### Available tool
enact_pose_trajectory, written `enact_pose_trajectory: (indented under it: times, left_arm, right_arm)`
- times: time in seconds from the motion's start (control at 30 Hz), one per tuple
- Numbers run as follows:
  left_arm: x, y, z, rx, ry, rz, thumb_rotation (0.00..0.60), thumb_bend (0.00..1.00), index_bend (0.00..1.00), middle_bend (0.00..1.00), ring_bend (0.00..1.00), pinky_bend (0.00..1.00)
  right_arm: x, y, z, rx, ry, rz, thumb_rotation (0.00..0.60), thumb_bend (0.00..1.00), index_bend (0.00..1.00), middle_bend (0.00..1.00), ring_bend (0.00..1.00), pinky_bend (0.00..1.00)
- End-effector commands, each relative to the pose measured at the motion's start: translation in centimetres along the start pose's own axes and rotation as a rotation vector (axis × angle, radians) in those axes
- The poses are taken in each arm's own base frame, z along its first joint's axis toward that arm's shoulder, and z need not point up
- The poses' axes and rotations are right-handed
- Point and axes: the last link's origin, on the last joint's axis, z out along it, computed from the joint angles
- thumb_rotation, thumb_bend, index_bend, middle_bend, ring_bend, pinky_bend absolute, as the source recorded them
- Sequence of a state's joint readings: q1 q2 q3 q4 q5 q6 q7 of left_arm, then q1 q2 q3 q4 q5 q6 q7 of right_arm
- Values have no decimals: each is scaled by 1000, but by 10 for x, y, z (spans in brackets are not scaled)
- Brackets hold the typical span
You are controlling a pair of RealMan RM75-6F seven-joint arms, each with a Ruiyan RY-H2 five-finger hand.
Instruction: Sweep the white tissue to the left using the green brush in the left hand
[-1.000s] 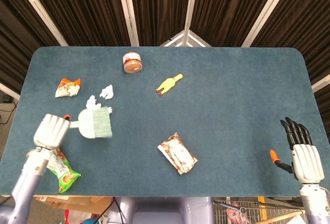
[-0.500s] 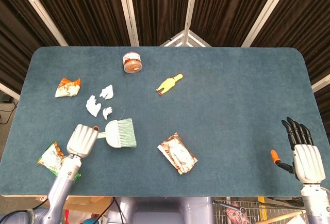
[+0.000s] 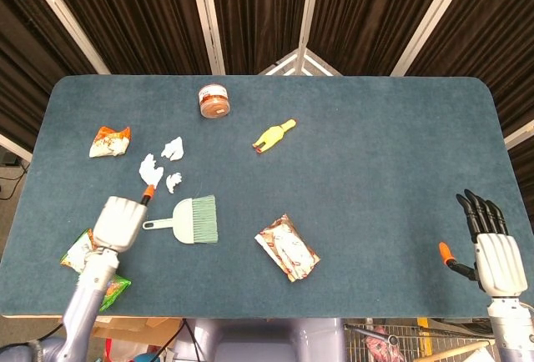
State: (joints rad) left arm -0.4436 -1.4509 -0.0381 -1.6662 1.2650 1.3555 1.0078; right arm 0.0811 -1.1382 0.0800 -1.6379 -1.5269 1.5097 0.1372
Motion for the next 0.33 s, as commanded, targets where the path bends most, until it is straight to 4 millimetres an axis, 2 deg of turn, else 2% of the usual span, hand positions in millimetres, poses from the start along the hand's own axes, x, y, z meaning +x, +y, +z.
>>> enact_pose_trajectory:
  times: [0.03, 0.07, 0.1, 0.17, 0.23, 0.33]
  left_arm:
    - [7, -36, -33, 77, 18, -142, 600, 40, 16, 285, 350, 401]
    - [7, -45, -43, 87, 13, -172, 600, 40, 4, 141, 213, 281]
    - [7, -52, -50, 99, 13, -183, 600, 40, 0, 65, 123, 192]
    - [6, -70, -71, 117, 11, -207, 600, 37, 0, 3, 21, 53]
    - [3, -86, -94, 131, 16, -238, 600, 30, 0, 0, 0, 6]
    - [-6, -104, -121, 159, 33, -259, 600, 25, 0, 0, 0, 0]
  right_arm:
    - [0, 2, 0, 12, -11, -38, 600, 343, 0, 0, 0, 0]
    - [1, 3, 0, 19, -14, -78, 600, 343, 0, 0, 0, 0]
    - [1, 4, 0, 23, -15, -101, 600, 344, 0, 0, 0, 0]
    - [0, 4, 0, 31, -17, -148, 600, 343, 0, 0, 0, 0]
    - [-2, 3, 0, 37, -25, -183, 600, 343, 0, 0, 0, 0]
    - [-4, 2, 0, 32, -37, -195, 600, 343, 0, 0, 0, 0]
